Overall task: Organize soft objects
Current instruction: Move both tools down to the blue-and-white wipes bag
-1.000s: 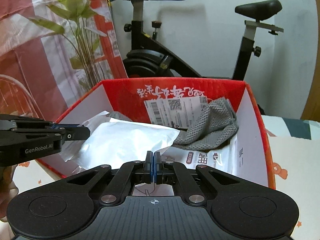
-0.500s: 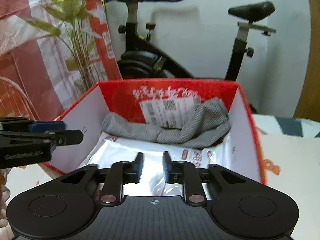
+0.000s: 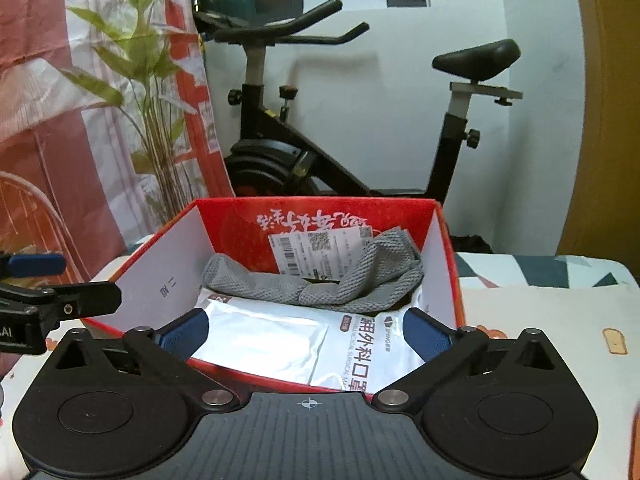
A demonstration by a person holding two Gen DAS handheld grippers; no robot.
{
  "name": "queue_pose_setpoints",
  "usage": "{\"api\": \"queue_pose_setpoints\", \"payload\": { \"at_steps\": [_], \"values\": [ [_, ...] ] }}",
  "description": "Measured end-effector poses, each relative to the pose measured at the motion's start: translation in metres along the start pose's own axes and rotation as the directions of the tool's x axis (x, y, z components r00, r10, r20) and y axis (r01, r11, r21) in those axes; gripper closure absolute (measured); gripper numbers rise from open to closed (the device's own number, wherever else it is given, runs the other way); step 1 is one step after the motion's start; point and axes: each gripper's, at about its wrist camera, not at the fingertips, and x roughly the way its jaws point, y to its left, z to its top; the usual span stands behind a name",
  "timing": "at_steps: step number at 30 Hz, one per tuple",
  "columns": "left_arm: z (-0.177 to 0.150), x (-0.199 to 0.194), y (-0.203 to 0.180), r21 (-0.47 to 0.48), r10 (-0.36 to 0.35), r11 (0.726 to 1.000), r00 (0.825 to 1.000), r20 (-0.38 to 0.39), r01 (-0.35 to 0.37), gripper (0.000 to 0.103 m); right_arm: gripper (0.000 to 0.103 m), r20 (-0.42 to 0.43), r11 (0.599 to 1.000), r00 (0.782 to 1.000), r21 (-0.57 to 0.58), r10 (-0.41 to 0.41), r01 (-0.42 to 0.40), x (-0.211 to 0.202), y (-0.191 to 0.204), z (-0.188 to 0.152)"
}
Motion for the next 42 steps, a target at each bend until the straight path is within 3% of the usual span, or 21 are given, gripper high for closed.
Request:
{"api": "queue_pose_setpoints", "payload": {
  "at_steps": [9,16,29,36,42],
  "values": [
    [-0.021,-0.028,0.007,-0.055,0.055,0.997,0.998,0.025,-0.053,0.0,0.0,0.049,0.999,0.998,-0.006,-0.031,0.032,-0.036,0.001,-0.014],
    [-0.057,-0.043,0.013,-0.101,0.04,0.994,0.999,-0.001,-0.04,0.0,0.0,0.062,1.0,0.998,-0.009,-0.014,0.014,-0.056,0.003,-0.047],
    [-0.142,-0.043,0.012,-0.183,-0.02,0.983,0.985,-0.171,-0.012,0.0,0.0,-0.027,0.998,0.999,-0.049,0.038,-0.04,-0.07,0.035,-0.132],
    [-0.157,-0.041,0.016,-0.19,-0.019,0.982,0.978,-0.209,-0.021,0.0,0.0,-0.102,0.999,0.993,0.001,0.054,-0.054,-0.069,0.031,-0.154],
    [-0.168,-0.038,0.021,-0.248,-0.051,0.969,0.978,-0.203,-0.001,0.0,0.0,-0.137,0.997,0.99,-0.057,0.034,-0.042,-0.063,0.042,-0.17]
  ]
}}
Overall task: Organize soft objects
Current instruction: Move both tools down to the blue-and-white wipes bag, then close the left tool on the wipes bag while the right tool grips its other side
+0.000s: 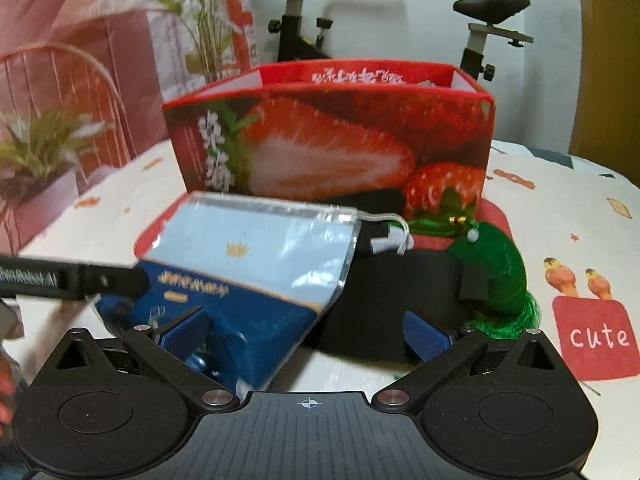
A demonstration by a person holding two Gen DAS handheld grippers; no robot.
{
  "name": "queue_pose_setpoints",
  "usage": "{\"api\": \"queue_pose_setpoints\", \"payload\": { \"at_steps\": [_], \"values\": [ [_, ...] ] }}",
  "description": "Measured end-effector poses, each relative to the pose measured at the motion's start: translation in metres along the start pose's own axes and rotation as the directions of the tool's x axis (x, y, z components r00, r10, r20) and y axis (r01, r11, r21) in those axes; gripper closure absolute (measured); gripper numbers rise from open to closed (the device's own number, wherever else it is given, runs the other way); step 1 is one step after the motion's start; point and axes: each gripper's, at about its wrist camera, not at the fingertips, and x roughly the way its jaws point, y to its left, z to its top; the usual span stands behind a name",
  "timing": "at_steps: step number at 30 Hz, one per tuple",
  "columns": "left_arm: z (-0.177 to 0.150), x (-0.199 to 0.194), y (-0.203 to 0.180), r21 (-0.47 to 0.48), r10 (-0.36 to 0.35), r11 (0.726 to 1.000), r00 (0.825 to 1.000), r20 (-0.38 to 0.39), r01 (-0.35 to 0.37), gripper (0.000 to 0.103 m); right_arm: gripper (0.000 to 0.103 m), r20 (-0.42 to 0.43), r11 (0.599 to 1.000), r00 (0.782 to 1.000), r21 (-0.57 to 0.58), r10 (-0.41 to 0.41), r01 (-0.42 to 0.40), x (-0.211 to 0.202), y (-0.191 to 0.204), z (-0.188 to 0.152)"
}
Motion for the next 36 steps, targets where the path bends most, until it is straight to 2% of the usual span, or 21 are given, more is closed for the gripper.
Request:
{"api": "queue_pose_setpoints", "payload": {
  "at_steps": [7,12,24,25,27,29,33,36],
  "values": [
    [-0.007,0.006,0.013,-0.096,-0.078,0.992,0.997,-0.007,0.077,0.0,0.0,-0.015,1.0,1.0,0.007,-0.004,0.004,0.003,0.001,-0.004],
    [-0.006,0.008,0.012,-0.062,-0.084,0.995,0.996,-0.006,0.084,0.0,0.0,-0.024,1.0,1.0,0.001,0.0,0.0,0.005,0.002,-0.004],
    [-0.004,0.005,0.009,-0.052,-0.102,0.993,0.995,-0.015,0.101,0.001,0.001,-0.024,1.0,1.0,-0.006,0.005,-0.005,0.005,0.001,-0.003],
    [-0.004,0.003,0.008,-0.046,-0.105,0.994,0.994,-0.011,0.104,0.003,0.002,-0.024,1.0,1.0,-0.007,0.006,-0.006,0.005,0.001,-0.003],
    [-0.004,0.0,0.005,-0.032,-0.106,0.994,0.994,0.005,0.106,0.011,0.01,-0.027,1.0,0.999,-0.007,0.019,-0.019,0.004,0.002,-0.003],
    [-0.004,-0.002,0.004,-0.029,-0.123,0.992,0.992,0.013,0.123,0.021,0.015,-0.03,0.999,0.999,-0.009,0.037,-0.037,0.003,0.003,-0.002],
    [-0.005,-0.001,0.007,-0.063,-0.17,0.983,0.985,0.003,0.17,0.025,0.025,-0.03,0.997,0.998,-0.033,0.062,-0.063,0.0,0.01,-0.002],
    [-0.006,0.002,0.01,-0.112,-0.251,0.962,0.968,-0.011,0.248,0.032,0.03,-0.029,0.995,0.996,-0.039,0.085,-0.086,-0.002,0.012,-0.002]
  ]
}}
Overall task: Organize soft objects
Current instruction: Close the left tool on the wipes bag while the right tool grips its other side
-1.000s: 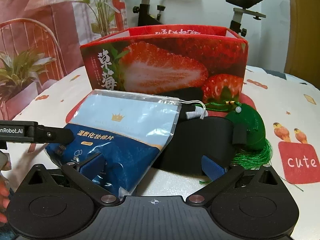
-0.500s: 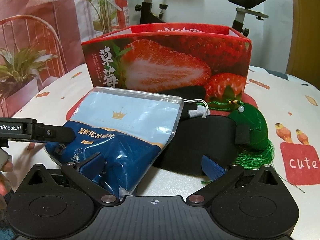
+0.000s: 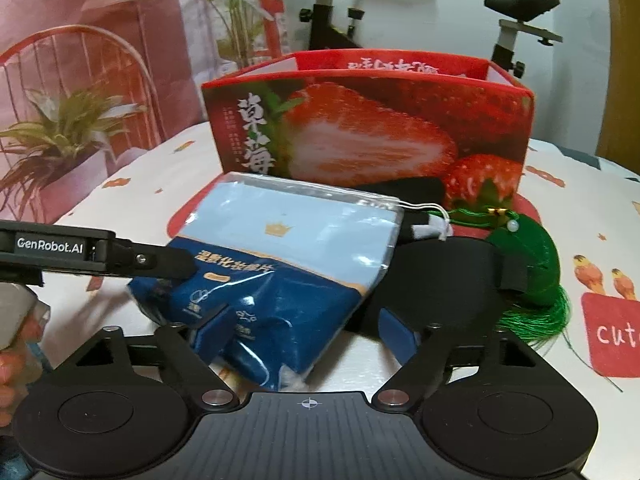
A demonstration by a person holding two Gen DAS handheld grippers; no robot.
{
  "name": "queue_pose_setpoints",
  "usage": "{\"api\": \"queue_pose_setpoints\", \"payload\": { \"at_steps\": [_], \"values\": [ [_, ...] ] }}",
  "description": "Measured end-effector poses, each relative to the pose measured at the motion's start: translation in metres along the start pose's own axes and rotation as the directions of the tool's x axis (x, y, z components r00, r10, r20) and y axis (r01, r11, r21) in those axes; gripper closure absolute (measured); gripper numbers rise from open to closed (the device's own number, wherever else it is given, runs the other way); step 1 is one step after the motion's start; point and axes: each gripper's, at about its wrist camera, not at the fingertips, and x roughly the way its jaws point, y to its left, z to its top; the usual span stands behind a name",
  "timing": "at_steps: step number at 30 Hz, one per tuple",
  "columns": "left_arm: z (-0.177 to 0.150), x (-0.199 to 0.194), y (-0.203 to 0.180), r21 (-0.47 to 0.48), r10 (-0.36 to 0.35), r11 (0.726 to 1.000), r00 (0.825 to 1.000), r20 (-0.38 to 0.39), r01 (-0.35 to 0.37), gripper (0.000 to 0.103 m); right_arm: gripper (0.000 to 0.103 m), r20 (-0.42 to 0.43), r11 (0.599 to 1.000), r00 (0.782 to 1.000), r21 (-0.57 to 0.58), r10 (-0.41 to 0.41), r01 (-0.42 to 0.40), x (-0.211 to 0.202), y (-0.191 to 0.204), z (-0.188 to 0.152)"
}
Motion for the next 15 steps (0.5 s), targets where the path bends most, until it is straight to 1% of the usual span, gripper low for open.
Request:
{"api": "queue_pose_setpoints", "payload": {
  "at_steps": [2,4,10,13,15],
  "values": [
    [-0.002,0.0017,-0.0016,-0.006,-0.04,0.999,0.999,-0.01,0.04,0.033,0.035,0.001,1.0,1.0,0.005,0.014,-0.014,-0.0007,-0.0001,0.0009],
    [-0.0035,0.0027,-0.0058,0.014,-0.038,0.999,0.999,-0.014,0.038,0.033,0.036,-0.002,0.999,1.0,0.011,0.03,-0.03,-0.0007,-0.0001,0.001],
    [-0.0042,0.0044,-0.0063,0.022,-0.034,0.999,0.999,-0.02,0.035,0.034,0.036,-0.018,0.997,0.998,0.039,0.067,-0.066,0.0025,-0.0021,0.0],
    [-0.0043,0.0063,-0.0069,0.037,-0.02,0.999,0.999,-0.033,0.021,0.034,0.038,-0.026,0.995,0.996,0.053,0.082,-0.081,0.0047,-0.0039,-0.0011],
    [-0.0041,0.0064,-0.0066,0.038,-0.018,0.999,0.999,-0.034,0.019,0.034,0.042,-0.032,0.994,0.995,0.058,0.091,-0.089,0.0055,-0.0043,-0.0016]
  ]
}}
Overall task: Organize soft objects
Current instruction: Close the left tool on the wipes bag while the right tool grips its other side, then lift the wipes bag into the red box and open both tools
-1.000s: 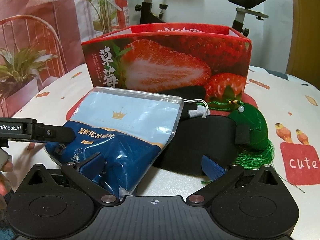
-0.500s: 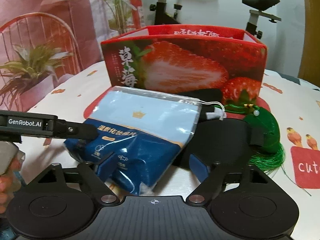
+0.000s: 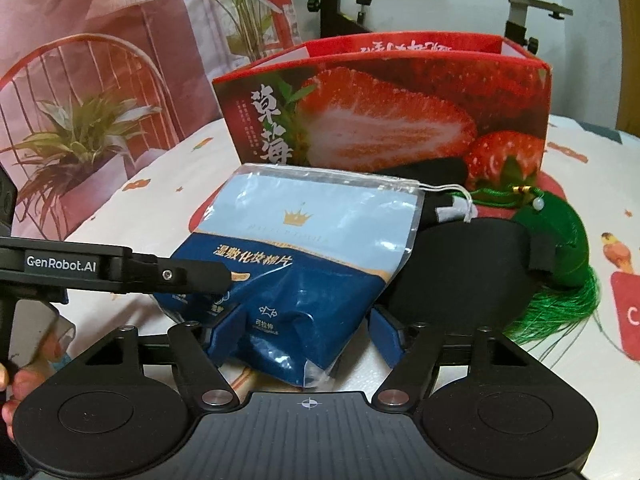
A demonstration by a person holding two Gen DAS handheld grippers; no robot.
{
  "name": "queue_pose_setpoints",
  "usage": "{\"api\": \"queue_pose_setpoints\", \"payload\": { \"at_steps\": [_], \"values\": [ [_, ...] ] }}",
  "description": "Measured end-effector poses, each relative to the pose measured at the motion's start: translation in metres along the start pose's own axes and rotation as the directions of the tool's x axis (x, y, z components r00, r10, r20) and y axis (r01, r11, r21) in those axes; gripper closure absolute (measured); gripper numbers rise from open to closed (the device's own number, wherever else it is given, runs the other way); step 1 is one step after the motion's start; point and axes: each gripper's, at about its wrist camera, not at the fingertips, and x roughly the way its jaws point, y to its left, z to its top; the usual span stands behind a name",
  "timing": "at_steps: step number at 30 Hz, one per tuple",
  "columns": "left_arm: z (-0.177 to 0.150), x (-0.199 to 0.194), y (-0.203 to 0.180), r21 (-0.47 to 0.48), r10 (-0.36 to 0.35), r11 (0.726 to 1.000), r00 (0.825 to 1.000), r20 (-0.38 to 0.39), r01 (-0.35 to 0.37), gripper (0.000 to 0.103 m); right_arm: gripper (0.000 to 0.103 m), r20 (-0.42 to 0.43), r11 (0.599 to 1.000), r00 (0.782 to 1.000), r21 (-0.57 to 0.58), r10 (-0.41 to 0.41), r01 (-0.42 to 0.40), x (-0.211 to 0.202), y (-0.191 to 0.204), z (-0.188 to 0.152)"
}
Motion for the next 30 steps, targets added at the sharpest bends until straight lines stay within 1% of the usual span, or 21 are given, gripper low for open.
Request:
{"api": "queue_pose_setpoints", "payload": {
  "at_steps": [2,5,8,14,19,26,30],
  "values": [
    [0.0,-0.001,0.0,0.001,0.002,1.0,1.0,0.001,-0.002,0.034,0.05,0.002,1.0,1.0,-0.002,0.012,-0.012,0.0,0.001,0.0],
    [0.0,-0.005,-0.007,0.038,0.016,0.999,1.0,0.009,-0.016,0.036,0.055,0.01,0.999,1.0,-0.034,0.012,-0.011,-0.003,0.006,0.0],
    [0.001,-0.011,-0.014,0.076,0.027,0.997,0.999,0.033,-0.029,0.036,0.057,0.03,0.998,1.0,-0.069,0.004,-0.002,-0.008,0.012,0.001],
    [0.003,-0.024,-0.024,0.103,0.039,0.994,0.996,0.081,-0.047,0.034,0.057,0.083,0.993,0.997,-0.114,-0.001,0.011,-0.021,0.019,0.005],
    [0.007,-0.033,-0.033,0.125,0.039,0.991,0.993,0.111,-0.053,0.034,0.058,0.114,0.993,0.993,-0.121,0.006,0.008,-0.03,0.022,0.009],
    [0.027,-0.044,-0.045,0.125,0.015,0.992,0.99,0.143,-0.033,0.034,0.061,0.183,0.992,0.983,-0.123,0.015,0.007,-0.049,0.021,0.02],
    [0.047,-0.053,-0.051,0.1,-0.011,0.995,0.985,0.172,-0.006,0.034,0.062,0.224,0.993,0.974,-0.117,0.027,-0.001,-0.061,0.018,0.04]
  ]
}}
